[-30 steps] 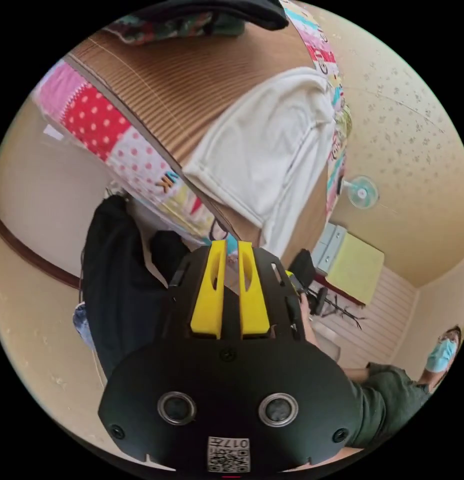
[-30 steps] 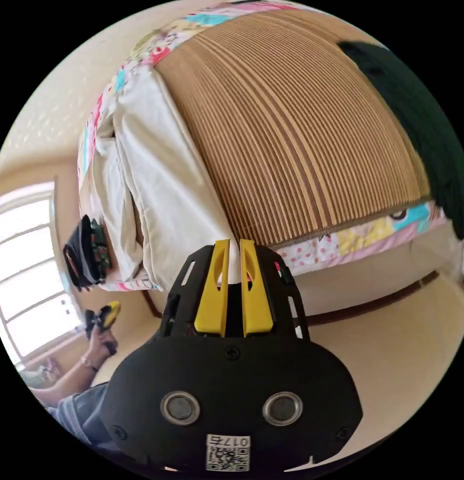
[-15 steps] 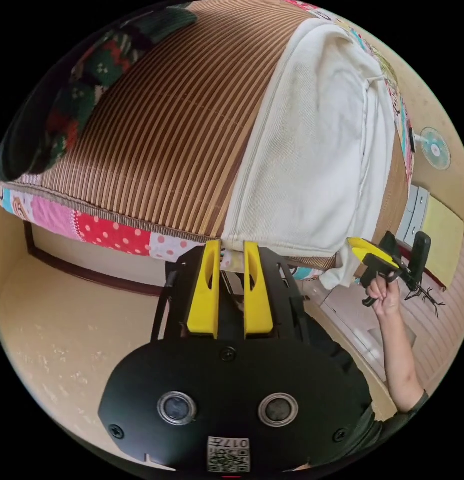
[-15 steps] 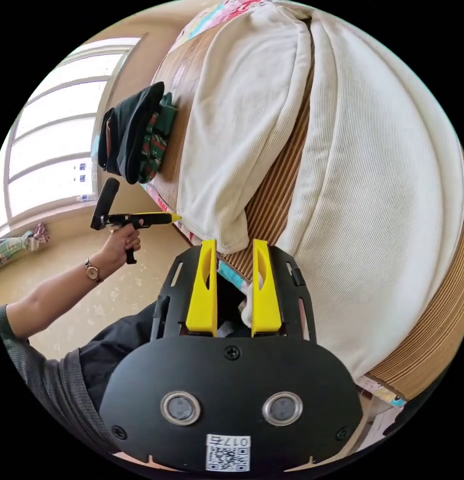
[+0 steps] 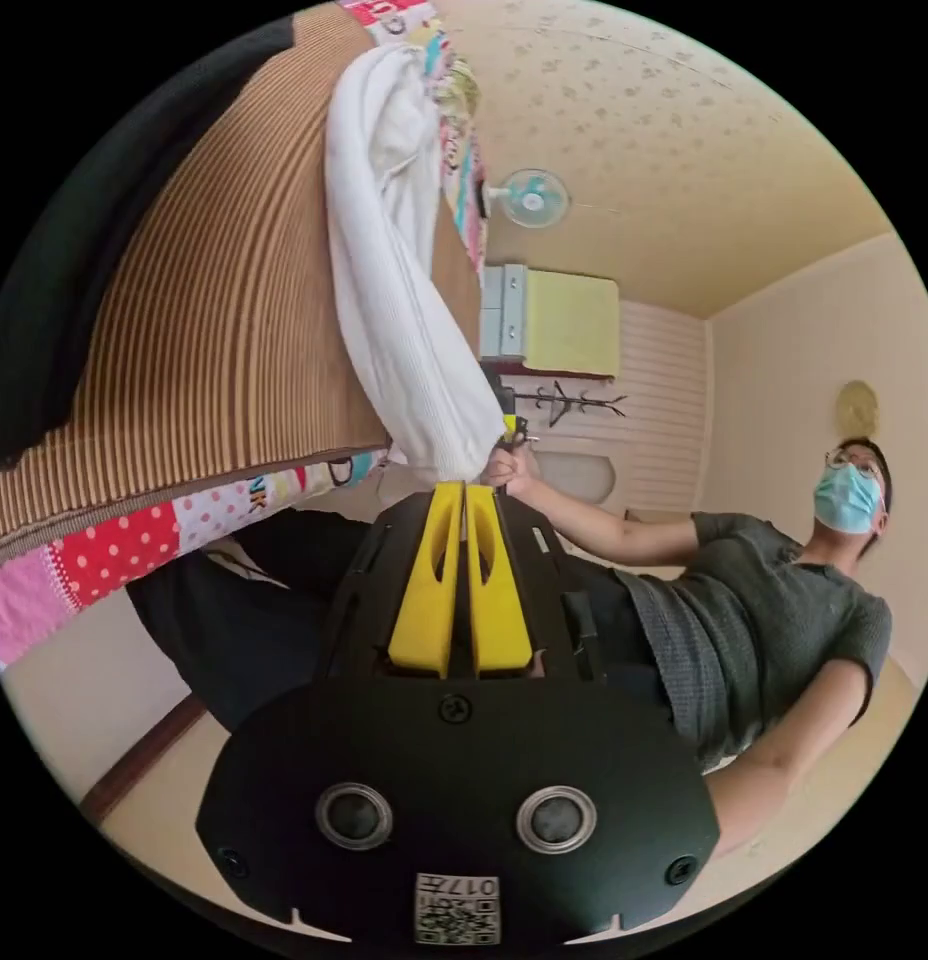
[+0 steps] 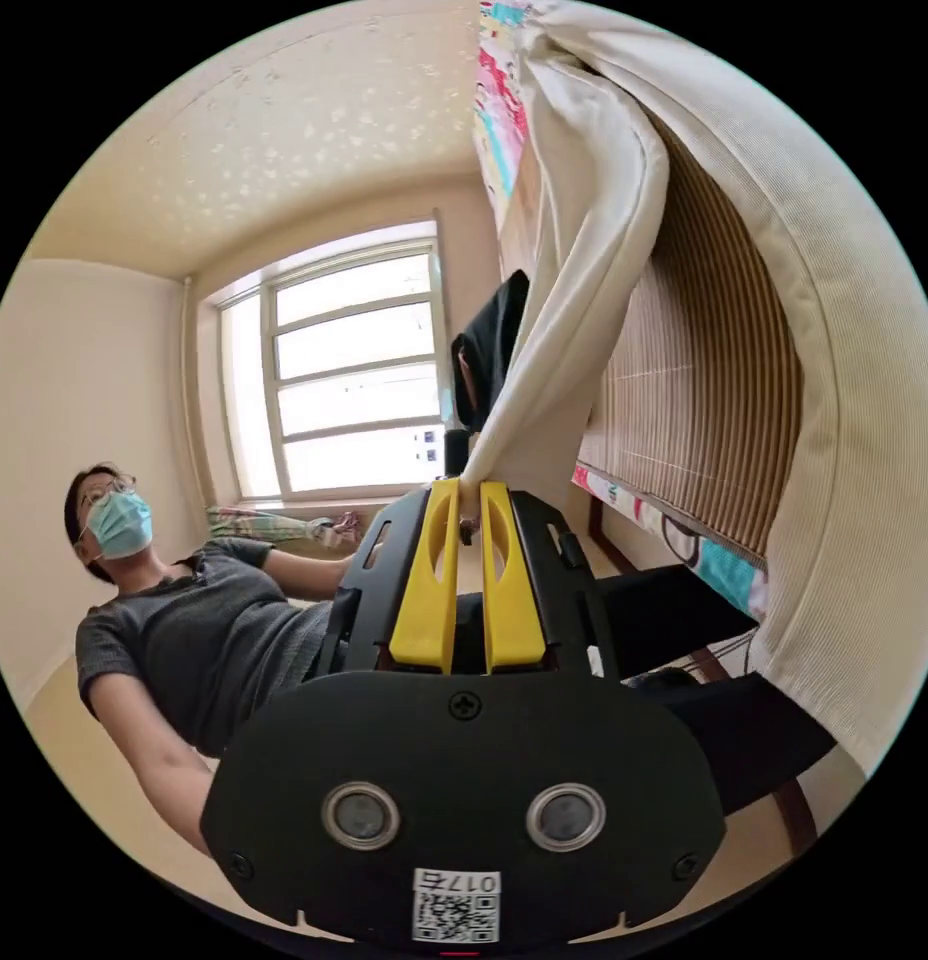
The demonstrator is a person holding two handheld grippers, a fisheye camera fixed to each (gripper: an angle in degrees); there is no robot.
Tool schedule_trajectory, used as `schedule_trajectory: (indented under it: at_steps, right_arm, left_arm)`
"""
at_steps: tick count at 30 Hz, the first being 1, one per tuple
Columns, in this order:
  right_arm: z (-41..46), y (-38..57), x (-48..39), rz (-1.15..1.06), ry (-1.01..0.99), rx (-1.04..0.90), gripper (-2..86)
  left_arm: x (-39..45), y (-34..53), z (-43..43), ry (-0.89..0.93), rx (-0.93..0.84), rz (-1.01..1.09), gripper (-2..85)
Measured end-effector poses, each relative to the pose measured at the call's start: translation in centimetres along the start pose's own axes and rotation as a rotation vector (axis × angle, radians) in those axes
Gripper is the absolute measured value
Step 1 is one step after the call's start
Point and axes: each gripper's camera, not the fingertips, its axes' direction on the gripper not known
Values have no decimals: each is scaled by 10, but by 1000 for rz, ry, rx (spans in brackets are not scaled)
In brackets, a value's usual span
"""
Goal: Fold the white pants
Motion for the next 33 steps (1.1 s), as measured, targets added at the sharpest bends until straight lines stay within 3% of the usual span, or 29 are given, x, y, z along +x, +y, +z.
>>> schedule_trajectory:
  at_steps: [1, 4, 8, 14, 17, 22, 25, 27, 29, 31, 33]
  right_arm:
    - [1, 7, -2, -1, 24, 1, 27]
    - [21, 37, 6, 111, 434, 8, 29]
    - [55, 49, 65, 474, 736, 31, 38]
    - [118, 38, 78, 442, 897, -115, 58]
    - [130, 47, 78, 460, 947, -151, 52]
    - [117, 80, 72, 540, 875, -34, 33]
    - [103, 103, 65, 591, 803, 82, 21]
    - [87, 118, 47, 553, 758, 239, 13]
    - [77, 127, 35, 493, 677, 348, 11]
    - [69, 133, 31, 478, 610, 417, 10]
    - [65, 134, 36, 509, 579, 443, 13]
  left_arm:
    - [3, 9, -6, -10, -24, 7, -3]
    - [-15, 30, -10, -220, -116, -133, -7]
    - [-42, 39, -5, -329, -128, -284, 3]
    - [-39, -9, 31, -504, -123, -268, 121]
    - [-38, -38, 63, -547, -175, -262, 127]
    - [-49, -66, 116, -753, -373, -379, 125]
    - [-48, -65, 123, -684, -381, -366, 61]
    - [-42, -58, 109, -455, -287, -288, 46]
    - [-34, -39, 78, -41, -138, -145, 42]
    - [-42, -19, 51, 105, -74, -145, 41]
    - [-59, 2, 22, 34, -28, -217, 41]
